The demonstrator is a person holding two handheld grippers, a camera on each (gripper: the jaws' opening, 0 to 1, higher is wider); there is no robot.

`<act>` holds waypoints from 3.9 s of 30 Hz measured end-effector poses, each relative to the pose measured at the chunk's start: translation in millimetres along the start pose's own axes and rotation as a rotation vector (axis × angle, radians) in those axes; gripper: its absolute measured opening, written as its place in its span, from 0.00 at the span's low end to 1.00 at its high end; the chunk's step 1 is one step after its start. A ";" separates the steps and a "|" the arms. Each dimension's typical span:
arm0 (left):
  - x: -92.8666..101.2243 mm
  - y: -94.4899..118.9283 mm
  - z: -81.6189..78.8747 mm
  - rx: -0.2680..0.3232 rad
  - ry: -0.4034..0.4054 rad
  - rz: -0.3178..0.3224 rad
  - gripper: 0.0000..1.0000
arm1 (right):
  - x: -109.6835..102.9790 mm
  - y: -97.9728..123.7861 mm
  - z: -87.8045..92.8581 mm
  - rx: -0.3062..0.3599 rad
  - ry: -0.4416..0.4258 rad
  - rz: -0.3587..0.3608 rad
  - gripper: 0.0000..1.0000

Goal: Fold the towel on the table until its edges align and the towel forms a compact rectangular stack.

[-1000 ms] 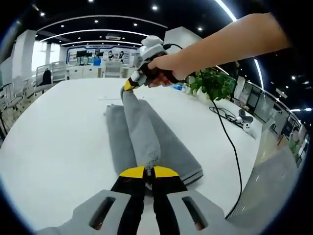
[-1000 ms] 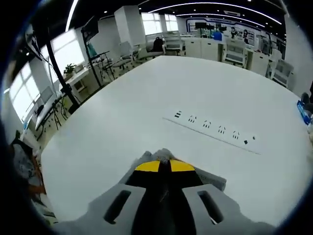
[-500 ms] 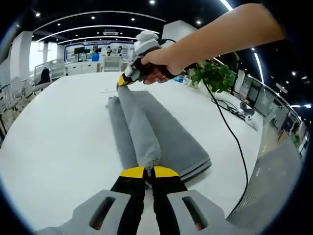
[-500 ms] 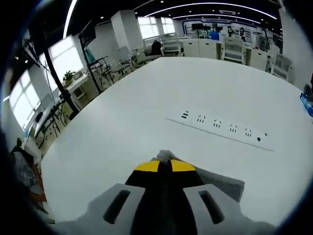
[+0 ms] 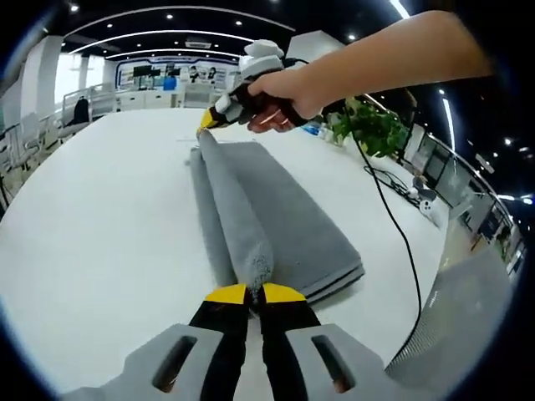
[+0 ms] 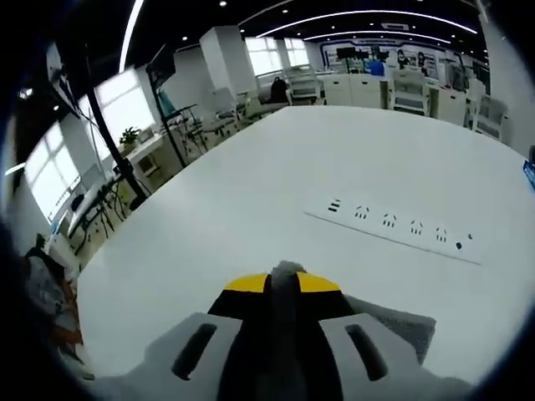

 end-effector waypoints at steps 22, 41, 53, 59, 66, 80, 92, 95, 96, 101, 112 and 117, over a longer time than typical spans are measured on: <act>-25.4 18.0 6.4 -0.111 0.002 -0.143 0.04 | 15.1 33.0 -1.0 0.027 0.008 0.013 0.09; -28.4 29.8 -24.9 -0.063 -0.079 -0.148 0.05 | 25.1 76.0 1.1 0.077 0.062 0.026 0.26; -29.9 34.3 -43.1 -0.058 -0.149 -0.139 0.05 | 30.2 110.7 6.8 0.102 0.100 0.025 0.37; -30.2 34.0 -55.1 -0.053 -0.182 -0.128 0.05 | 34.1 128.4 4.9 0.129 0.129 0.056 0.43; -32.1 34.7 -72.2 -0.018 -0.249 -0.135 0.11 | 33.8 145.6 11.1 0.142 0.113 0.071 0.49; -36.7 23.9 -105.9 0.019 -0.335 -0.131 0.23 | 25.6 173.1 23.2 0.214 0.040 0.075 0.47; -41.6 13.0 -123.1 0.023 -0.333 -0.105 0.25 | 11.0 187.2 33.7 0.222 0.081 0.063 0.45; -44.7 8.7 -126.9 0.014 -0.332 -0.107 0.25 | 15.2 188.5 37.0 0.231 0.069 0.065 0.44; -46.6 5.8 -128.8 0.014 -0.340 -0.105 0.25 | 16.0 188.9 39.0 0.229 0.069 0.068 0.44; -51.8 -4.0 -134.4 0.000 -0.358 -0.100 0.25 | 19.3 192.2 42.9 0.220 0.074 0.068 0.42; -52.0 -20.6 -136.4 -0.031 -0.375 -0.088 0.24 | 19.5 193.3 64.4 0.197 0.044 0.058 0.40; -49.0 -25.6 -134.9 -0.047 -0.382 -0.078 0.24 | 15.9 193.2 77.2 0.175 0.037 0.056 0.39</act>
Point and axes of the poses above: the point that each gripper's makers call its tool centre point, and the gripper's own axes: y roughly backward along the fingers, x roughly to its right, z roughly out of its underside, the point moved 10 cm from there along y, roughly backward along the fingers, and after that the axes turned 1 degree about y, right-handed, at the moved point
